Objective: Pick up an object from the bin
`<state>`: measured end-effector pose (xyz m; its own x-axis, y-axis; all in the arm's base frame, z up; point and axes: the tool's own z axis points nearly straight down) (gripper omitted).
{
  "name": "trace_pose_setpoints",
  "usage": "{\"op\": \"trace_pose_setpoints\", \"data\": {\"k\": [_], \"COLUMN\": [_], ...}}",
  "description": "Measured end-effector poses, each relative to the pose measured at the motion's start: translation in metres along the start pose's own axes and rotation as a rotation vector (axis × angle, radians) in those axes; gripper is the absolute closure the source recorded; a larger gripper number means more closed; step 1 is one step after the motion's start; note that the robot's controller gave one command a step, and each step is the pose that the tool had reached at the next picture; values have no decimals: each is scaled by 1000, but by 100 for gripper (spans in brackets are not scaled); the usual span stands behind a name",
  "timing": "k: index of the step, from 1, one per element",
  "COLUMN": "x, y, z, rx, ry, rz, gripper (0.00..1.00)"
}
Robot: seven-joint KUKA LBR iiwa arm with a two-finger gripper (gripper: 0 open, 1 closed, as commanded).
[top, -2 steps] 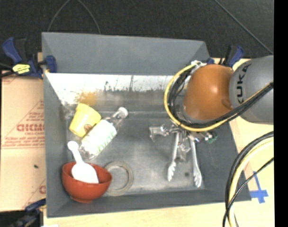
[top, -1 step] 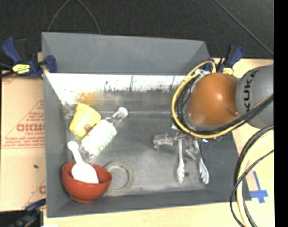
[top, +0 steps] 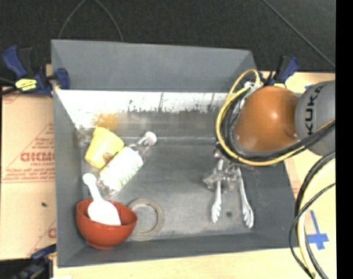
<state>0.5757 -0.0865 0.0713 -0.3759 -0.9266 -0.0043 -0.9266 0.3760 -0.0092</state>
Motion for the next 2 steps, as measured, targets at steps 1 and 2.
{"op": "trace_pose_setpoints", "data": {"k": [1, 2], "x": [0, 0], "y": [0, 1], "z": [0, -22], "rx": [0, -5], "ry": [0, 0], "rz": [0, 3], "gripper": [100, 100]}}
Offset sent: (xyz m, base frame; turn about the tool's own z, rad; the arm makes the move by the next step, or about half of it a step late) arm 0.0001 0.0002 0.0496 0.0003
